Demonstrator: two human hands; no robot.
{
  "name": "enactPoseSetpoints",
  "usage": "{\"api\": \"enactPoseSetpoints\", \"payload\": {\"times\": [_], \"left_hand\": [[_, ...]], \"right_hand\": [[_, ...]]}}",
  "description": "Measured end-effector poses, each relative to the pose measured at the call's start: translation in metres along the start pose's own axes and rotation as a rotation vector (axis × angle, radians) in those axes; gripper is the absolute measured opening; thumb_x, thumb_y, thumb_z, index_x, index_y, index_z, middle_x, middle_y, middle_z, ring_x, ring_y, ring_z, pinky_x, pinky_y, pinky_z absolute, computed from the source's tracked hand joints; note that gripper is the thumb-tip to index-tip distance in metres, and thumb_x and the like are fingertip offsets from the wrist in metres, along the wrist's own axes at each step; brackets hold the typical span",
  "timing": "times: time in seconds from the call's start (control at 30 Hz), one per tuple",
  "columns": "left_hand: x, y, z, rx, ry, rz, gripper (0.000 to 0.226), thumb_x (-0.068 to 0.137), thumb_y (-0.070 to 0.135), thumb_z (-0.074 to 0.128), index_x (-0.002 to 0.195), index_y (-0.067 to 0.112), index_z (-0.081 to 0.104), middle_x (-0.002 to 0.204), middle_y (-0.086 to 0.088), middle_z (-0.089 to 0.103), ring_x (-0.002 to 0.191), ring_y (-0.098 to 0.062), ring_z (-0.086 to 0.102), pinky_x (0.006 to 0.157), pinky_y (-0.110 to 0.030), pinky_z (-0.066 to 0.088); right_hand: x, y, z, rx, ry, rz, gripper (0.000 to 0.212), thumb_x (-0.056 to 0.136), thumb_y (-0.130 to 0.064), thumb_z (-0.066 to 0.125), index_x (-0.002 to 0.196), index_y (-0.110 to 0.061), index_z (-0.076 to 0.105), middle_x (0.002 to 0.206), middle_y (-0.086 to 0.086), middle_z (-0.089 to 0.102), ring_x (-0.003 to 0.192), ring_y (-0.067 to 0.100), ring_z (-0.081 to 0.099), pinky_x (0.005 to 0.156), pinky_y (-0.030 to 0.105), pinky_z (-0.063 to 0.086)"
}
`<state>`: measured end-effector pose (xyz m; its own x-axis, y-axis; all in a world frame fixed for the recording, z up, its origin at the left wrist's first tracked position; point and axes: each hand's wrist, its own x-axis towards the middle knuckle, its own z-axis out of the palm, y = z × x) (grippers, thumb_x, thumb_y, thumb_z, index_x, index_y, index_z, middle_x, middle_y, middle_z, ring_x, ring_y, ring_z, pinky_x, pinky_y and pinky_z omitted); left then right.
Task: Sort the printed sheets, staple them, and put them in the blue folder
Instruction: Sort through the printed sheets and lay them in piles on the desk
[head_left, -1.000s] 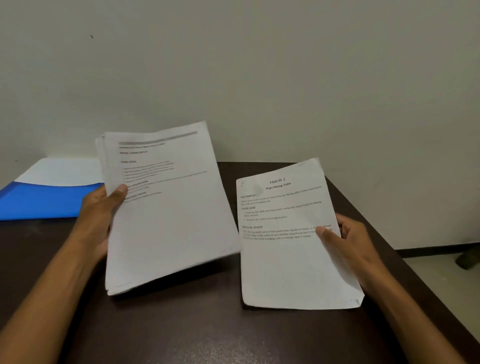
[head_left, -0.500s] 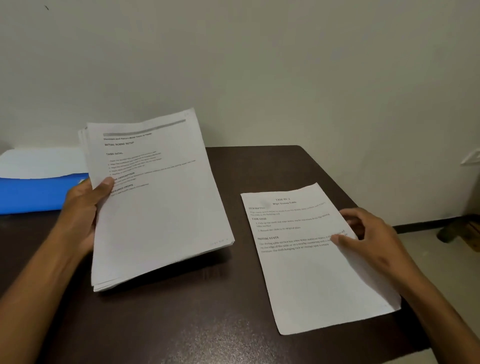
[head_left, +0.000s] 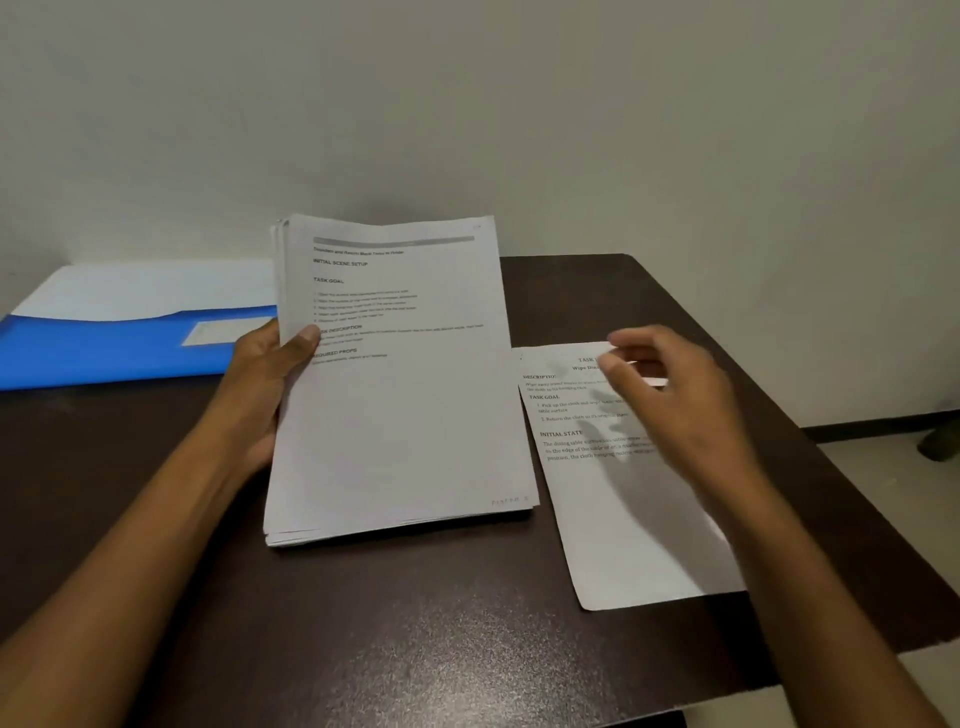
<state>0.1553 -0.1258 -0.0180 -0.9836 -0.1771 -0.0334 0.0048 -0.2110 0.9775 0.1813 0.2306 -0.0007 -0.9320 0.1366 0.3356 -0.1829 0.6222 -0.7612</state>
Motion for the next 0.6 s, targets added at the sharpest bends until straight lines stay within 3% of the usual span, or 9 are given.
{"api": "enactPoseSetpoints", "payload": {"times": [0.1, 0.17, 0.23, 0.37, 0.47, 0.6], "left_hand": [[-0.002, 0.001, 0.003, -0.016, -0.006, -0.004, 0.028, 0.107, 0.021, 0.057, 0.133, 0.019, 0.065, 0.123, -0.005, 0.077, 0.11, -0.028, 0.076, 0.09, -0.046, 0.064], [-0.003, 0.002, 0.004, -0.03, -0.007, -0.002, 0.029, 0.107, 0.021, 0.056, 0.135, 0.017, 0.064, 0.123, -0.006, 0.077, 0.112, -0.03, 0.075, 0.094, -0.049, 0.062], [-0.003, 0.004, 0.004, -0.049, -0.009, -0.004, 0.029, 0.108, 0.019, 0.055, 0.135, 0.015, 0.064, 0.124, -0.008, 0.077, 0.113, -0.031, 0.075, 0.095, -0.05, 0.061], [-0.004, 0.006, 0.002, -0.08, -0.029, -0.014, 0.029, 0.108, 0.019, 0.054, 0.135, 0.015, 0.063, 0.124, -0.01, 0.076, 0.112, -0.032, 0.075, 0.094, -0.05, 0.062], [-0.004, 0.007, -0.001, -0.109, -0.044, -0.019, 0.031, 0.109, 0.019, 0.054, 0.139, 0.014, 0.061, 0.127, -0.012, 0.075, 0.115, -0.034, 0.073, 0.097, -0.052, 0.06], [-0.004, 0.009, -0.005, -0.145, -0.089, -0.018, 0.034, 0.109, 0.02, 0.053, 0.141, 0.015, 0.06, 0.131, -0.012, 0.073, 0.12, -0.035, 0.071, 0.103, -0.055, 0.055]], "right_hand": [[-0.001, -0.022, 0.042, 0.13, -0.084, 0.038, 0.044, 0.101, -0.044, 0.064, 0.138, -0.023, 0.058, 0.122, -0.01, 0.066, 0.109, 0.006, 0.065, 0.081, 0.012, 0.049], [0.0, -0.031, 0.061, 0.188, -0.098, 0.091, 0.051, 0.1, -0.049, 0.063, 0.144, -0.026, 0.05, 0.121, -0.011, 0.063, 0.104, 0.005, 0.063, 0.082, 0.02, 0.05], [0.0, -0.035, 0.072, 0.236, -0.073, 0.127, 0.054, 0.098, -0.049, 0.067, 0.143, -0.027, 0.048, 0.112, -0.015, 0.063, 0.095, 0.004, 0.064, 0.083, 0.025, 0.056], [0.0, -0.037, 0.083, 0.328, -0.002, 0.184, 0.046, 0.093, -0.043, 0.076, 0.132, -0.029, 0.056, 0.103, -0.016, 0.066, 0.096, 0.008, 0.067, 0.089, 0.041, 0.063], [0.001, -0.039, 0.089, 0.349, 0.06, 0.188, 0.035, 0.092, -0.036, 0.078, 0.121, -0.029, 0.061, 0.098, -0.01, 0.07, 0.092, 0.011, 0.07, 0.084, 0.042, 0.064], [0.001, -0.045, 0.094, 0.415, 0.117, 0.129, 0.019, 0.092, -0.023, 0.078, 0.108, -0.028, 0.068, 0.092, -0.007, 0.074, 0.083, 0.011, 0.074, 0.076, 0.033, 0.065]]}}
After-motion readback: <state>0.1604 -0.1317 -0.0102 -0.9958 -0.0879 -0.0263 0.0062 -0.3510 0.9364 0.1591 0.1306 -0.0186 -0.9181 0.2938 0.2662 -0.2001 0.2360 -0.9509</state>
